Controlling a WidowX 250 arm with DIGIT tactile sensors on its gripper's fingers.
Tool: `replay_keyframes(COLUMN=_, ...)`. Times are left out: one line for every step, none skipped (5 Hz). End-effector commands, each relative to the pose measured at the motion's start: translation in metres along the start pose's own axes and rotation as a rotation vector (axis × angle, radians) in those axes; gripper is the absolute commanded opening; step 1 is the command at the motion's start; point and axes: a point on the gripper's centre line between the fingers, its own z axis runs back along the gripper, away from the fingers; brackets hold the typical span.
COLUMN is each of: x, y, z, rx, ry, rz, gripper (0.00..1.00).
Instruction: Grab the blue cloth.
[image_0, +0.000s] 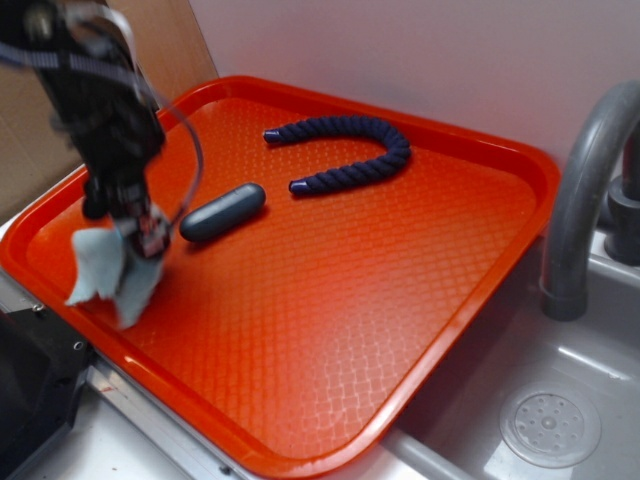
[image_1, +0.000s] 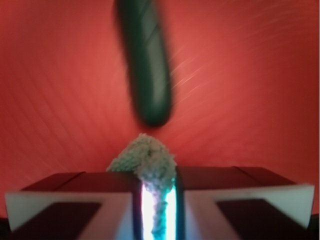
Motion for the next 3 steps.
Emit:
replay_keyframes(x=0.008, y=-0.03, z=0.11, rx=0.027, ry=-0.077, rz=0.174, gripper=0.0)
replay_keyframes(x=0.005, y=-0.032, z=0.16, rx=0.015, ry=-0.11, rz=0.232, gripper=0.0)
replay_keyframes(x=0.007, y=-0.031, z=0.171, rx=0.022, ry=-0.098, rz=0.222, gripper=0.0)
